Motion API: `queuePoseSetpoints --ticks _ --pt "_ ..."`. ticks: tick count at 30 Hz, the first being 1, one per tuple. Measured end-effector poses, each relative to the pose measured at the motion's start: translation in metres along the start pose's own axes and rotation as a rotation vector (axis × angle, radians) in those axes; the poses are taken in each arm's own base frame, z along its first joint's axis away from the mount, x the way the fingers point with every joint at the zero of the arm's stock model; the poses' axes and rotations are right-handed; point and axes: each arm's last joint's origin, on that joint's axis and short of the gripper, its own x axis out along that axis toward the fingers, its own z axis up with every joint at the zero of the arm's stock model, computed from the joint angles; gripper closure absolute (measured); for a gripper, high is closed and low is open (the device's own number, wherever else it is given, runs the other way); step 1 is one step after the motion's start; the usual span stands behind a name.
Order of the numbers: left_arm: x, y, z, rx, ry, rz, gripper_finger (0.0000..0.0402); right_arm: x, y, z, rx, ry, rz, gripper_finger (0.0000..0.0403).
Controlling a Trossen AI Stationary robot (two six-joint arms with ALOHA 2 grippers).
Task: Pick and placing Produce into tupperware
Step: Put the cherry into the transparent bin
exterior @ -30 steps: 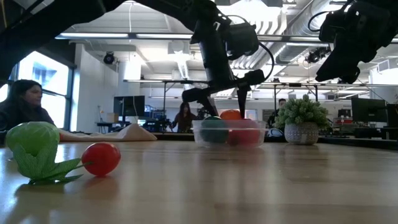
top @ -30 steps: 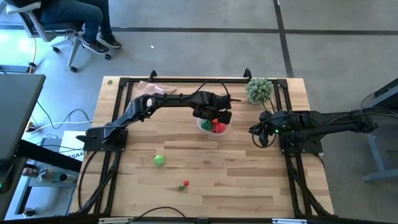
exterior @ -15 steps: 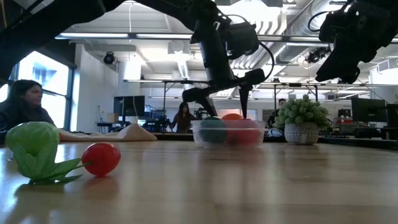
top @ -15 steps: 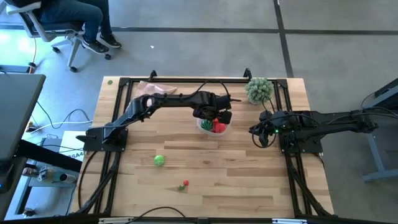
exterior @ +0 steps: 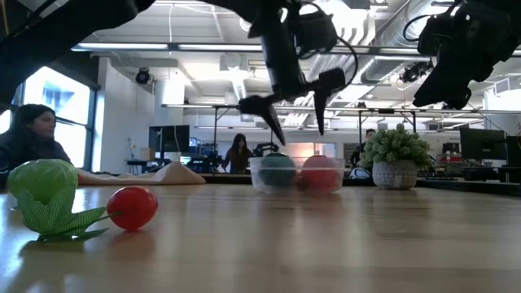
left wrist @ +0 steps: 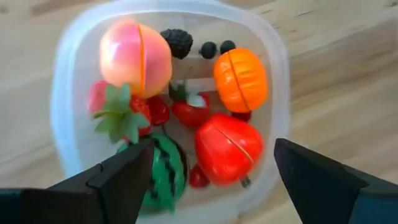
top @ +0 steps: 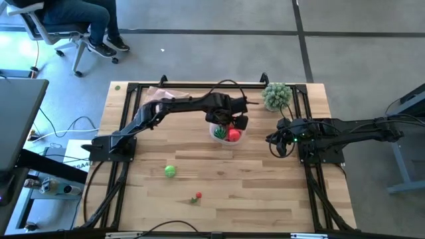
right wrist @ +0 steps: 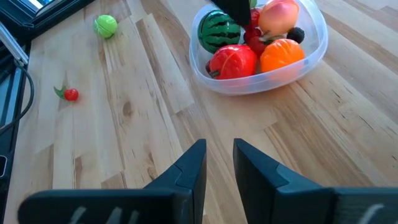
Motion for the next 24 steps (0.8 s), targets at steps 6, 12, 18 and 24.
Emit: queuePoseSetpoints --ticks 6,12,18,24 --pt "-0.045 -0.001 -0.001 0.006 0.062 0.029 0.0099 0.000 0.000 0.000 0.000 0.000 0.000 0.0331" --pt "-0.073 0.012 -0.019 -0.004 0.242 0.055 0.0114 0.000 0.000 0.000 0.000 0.000 0.000 0.0331" --pt "-0.067 0.007 -0.057 -0.068 0.419 0.136 0.0119 0.000 0.000 0.000 0.000 -0.001 0.000 0.0331" --pt "-0.044 0.000 -0.123 -0.082 0.475 0.303 0.0119 0.000 0.000 0.000 0.000 0.000 0.000 0.0331"
